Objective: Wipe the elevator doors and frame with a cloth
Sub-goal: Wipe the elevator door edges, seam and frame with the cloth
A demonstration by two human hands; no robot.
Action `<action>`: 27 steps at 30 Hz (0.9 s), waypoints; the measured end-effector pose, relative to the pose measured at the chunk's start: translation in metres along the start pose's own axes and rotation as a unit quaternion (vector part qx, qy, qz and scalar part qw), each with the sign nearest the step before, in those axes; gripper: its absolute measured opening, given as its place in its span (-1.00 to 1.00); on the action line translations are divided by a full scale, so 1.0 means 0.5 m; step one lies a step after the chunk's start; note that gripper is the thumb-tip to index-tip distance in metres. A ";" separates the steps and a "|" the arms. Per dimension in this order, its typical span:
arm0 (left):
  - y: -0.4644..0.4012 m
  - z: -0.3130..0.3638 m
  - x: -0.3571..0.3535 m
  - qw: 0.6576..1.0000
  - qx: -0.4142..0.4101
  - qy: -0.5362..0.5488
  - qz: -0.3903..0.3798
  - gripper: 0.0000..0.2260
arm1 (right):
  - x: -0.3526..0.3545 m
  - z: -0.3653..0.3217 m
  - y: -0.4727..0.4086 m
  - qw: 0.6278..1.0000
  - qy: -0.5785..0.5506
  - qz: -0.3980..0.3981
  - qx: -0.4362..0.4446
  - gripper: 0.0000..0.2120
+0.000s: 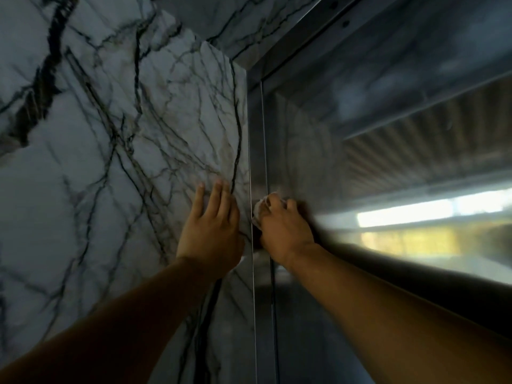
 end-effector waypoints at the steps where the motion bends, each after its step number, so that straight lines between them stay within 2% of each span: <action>1: 0.001 0.003 -0.001 1.000 0.004 0.005 -0.001 -0.29 | -0.003 0.001 0.012 1.000 -0.008 -0.004 -0.006 -0.50; 7: 0.019 0.038 -0.007 0.999 0.022 0.044 -0.008 -0.26 | -0.024 0.002 0.064 0.999 -0.018 -0.023 -0.015 -0.51; 11: 0.049 0.087 -0.010 0.996 0.024 0.079 -0.028 -0.07 | -0.052 0.002 0.105 0.999 -0.023 -0.029 -0.019 -0.43; 14: 0.066 0.116 -0.020 0.996 0.023 0.083 -0.014 -0.16 | -0.082 0.000 0.145 0.999 -0.006 -0.043 -0.005 -0.41; 19: 0.100 0.157 -0.033 0.995 0.001 0.102 -0.019 -0.25 | -0.107 0.003 0.220 0.998 -0.046 -0.041 -0.025 -0.48; 22: 0.138 0.184 -0.040 0.994 -0.016 0.096 -0.042 -0.21 | -0.126 0.005 0.259 0.998 -0.047 -0.044 -0.011 -0.49; 27: 0.210 0.233 -0.048 0.995 -0.011 0.074 -0.061 -0.33 | -0.162 0.006 0.330 0.997 -0.057 -0.054 -0.010 -0.46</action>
Point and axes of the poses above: each hand's wrist, its own y-axis away from the middle knuckle, its own x-axis out of the back of the hand, z = x × y, the point moved 5 cm from there along -y, towards the middle knuckle, and after that the axes turned 13 degrees about -x, right-handed, at the moved point
